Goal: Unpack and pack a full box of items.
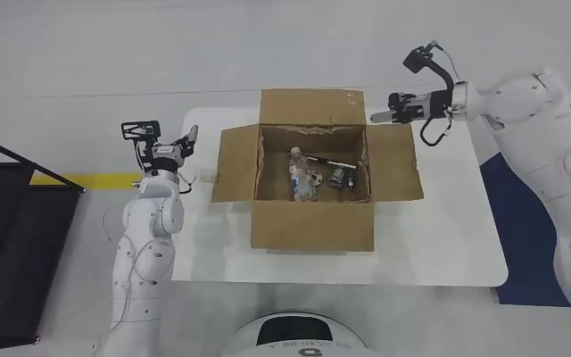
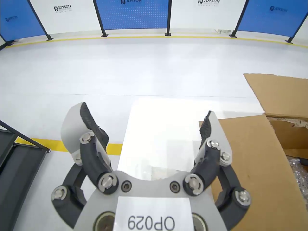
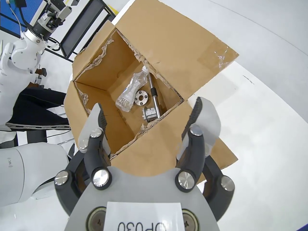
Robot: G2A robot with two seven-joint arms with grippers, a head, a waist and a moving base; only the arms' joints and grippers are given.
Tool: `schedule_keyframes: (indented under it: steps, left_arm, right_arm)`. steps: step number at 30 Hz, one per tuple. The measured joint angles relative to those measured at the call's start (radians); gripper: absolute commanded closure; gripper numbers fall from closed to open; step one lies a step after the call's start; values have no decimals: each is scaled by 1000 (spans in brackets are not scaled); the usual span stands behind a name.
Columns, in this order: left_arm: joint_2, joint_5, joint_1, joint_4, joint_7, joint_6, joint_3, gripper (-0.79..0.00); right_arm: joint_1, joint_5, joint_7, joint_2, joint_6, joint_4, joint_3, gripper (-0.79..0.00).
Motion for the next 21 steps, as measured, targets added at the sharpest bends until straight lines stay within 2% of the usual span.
schedule_keyframes:
  steps: [1, 3, 5, 9, 13, 18, 21]
  left_arm:
    - [0, 0, 0, 0, 0, 0, 0, -785]
    - [0, 0, 0, 0, 0, 0, 0, -785]
    - [0, 0, 0, 0, 0, 0, 0, -785]
    - [0, 0, 0, 0, 0, 0, 0, -785]
    - [0, 0, 0, 0, 0, 0, 0, -785]
    - [0, 0, 0, 0, 0, 0, 0, -785]
    - [0, 0, 0, 0, 0, 0, 0, -785]
  right_arm:
    - [1, -41, -2, -8, 34, -48, -18, -785]
    - [5, -166, 5, -22, 98, -164, -58, -693]
    - [-2, -278, 4, -34, 160, -252, -91, -388]
    - [-8, -354, 26, -66, 254, -327, -148, -363]
    - [0, -356, 57, -117, 289, -318, -215, -400]
    - [5, -289, 30, -199, 317, -197, -279, -354]
    - [-1, -188, -2, -241, 250, -92, -288, -354]
